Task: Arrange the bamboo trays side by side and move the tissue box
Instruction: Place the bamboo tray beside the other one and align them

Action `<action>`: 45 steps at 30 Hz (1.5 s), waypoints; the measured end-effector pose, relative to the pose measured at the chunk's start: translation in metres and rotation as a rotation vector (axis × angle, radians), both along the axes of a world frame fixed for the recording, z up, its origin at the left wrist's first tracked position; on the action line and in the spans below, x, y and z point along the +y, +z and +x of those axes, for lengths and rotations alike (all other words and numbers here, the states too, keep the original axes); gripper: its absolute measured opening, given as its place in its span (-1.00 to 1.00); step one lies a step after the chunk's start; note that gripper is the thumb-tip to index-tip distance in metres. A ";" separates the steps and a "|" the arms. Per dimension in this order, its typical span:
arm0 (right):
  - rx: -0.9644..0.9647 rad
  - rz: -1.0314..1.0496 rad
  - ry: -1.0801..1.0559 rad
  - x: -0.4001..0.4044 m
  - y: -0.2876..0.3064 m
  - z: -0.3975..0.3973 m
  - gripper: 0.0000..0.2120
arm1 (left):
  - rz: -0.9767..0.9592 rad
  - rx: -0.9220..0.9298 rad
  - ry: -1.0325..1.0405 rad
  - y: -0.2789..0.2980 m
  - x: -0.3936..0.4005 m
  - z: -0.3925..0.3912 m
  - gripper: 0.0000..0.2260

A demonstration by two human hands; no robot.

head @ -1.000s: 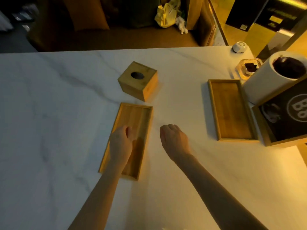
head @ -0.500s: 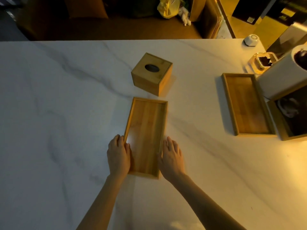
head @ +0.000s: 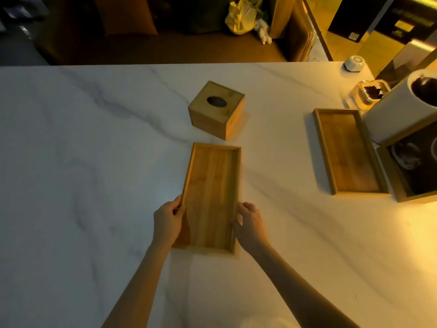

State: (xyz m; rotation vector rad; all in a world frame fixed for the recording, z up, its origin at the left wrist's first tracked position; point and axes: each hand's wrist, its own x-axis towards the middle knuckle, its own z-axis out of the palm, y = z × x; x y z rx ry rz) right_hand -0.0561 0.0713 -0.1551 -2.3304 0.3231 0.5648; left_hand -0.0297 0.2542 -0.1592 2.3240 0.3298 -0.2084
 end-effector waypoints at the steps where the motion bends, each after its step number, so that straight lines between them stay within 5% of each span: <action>1: 0.012 0.026 -0.014 -0.005 0.002 0.000 -0.58 | -0.013 0.005 0.004 0.001 -0.004 -0.003 -0.69; 12: -0.058 0.158 -0.154 -0.079 0.022 -0.013 -0.62 | -0.092 -0.048 -0.059 0.010 -0.072 -0.016 -0.68; 27: -0.234 0.125 -0.278 -0.176 0.043 0.051 -0.63 | -0.073 -0.162 -0.137 0.038 -0.179 0.068 -0.68; 45: -0.114 0.065 -0.406 -0.193 0.006 0.124 -0.66 | 0.024 -0.093 -0.192 0.007 -0.222 0.149 -0.69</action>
